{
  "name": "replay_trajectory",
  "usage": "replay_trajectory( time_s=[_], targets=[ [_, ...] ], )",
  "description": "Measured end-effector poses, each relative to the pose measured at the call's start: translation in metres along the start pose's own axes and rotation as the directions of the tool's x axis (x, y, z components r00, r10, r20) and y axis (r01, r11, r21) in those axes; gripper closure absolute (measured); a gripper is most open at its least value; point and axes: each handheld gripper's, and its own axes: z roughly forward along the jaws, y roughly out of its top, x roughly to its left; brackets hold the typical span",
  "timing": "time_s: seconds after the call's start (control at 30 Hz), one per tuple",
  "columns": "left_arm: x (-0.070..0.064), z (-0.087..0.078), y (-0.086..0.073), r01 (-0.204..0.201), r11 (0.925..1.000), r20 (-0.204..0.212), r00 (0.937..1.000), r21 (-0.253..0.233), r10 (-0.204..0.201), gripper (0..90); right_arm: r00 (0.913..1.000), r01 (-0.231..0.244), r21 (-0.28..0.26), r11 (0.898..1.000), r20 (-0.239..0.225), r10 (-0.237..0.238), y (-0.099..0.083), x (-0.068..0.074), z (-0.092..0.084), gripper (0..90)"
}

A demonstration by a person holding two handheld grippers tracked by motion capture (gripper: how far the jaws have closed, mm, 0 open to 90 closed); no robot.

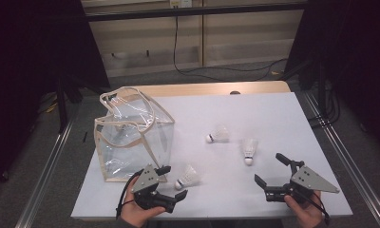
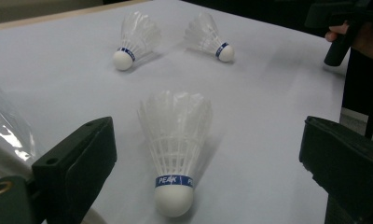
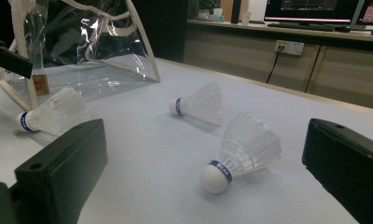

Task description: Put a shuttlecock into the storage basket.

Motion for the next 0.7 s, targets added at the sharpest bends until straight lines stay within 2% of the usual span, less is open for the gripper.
replay_trajectory(
  time_s=[0.07,0.13,0.27,0.33,0.6,0.67,0.7],
  targets=[
    [-0.002,0.002,0.0,-0.008,0.9995,-0.007,0.9999,0.032,0.008,8.0,1.0,0.0,-0.002,1.0,-0.001,0.0,0.0,0.0,0.0,0.0],
    [-0.001,0.004,-0.001,0.015,0.9989,0.004,0.9999,0.045,-0.015,10.8,1.0,0.002,0.001,1.0,-0.001,-0.002,0.0,0.0,0.0,0.0],
    [0.0,0.006,-0.001,0.014,0.9949,-0.023,0.9997,0.099,-0.012,18.9,1.0,0.002,0.0,1.0,-0.002,-0.002,0.0,0.0,0.0,0.0],
    [0.001,0.008,-0.001,0.022,0.994,-0.027,0.9995,0.108,-0.019,21.5,1.0,0.002,-0.001,1.0,-0.004,-0.002,0.0,0.0,0.0,0.0],
    [0.004,0.013,-0.001,0.059,0.9813,-0.054,0.9973,0.183,-0.05,37.2,1.0,0.002,-0.001,1.0,-0.005,-0.002,0.0,0.0,0.0,0.0],
    [0.004,0.014,-0.002,0.078,0.9786,-0.051,0.9963,0.19,-0.069,40.1,1.0,0.003,-0.002,1.0,-0.006,-0.003,0.0,0.0,0.001,0.0],
    [0.005,0.015,-0.002,0.074,0.9781,-0.056,0.9964,0.195,-0.064,43.3,1.0,0.003,-0.001,1.0,-0.005,-0.003,0.0,0.001,0.001,0.0]
  ],
)
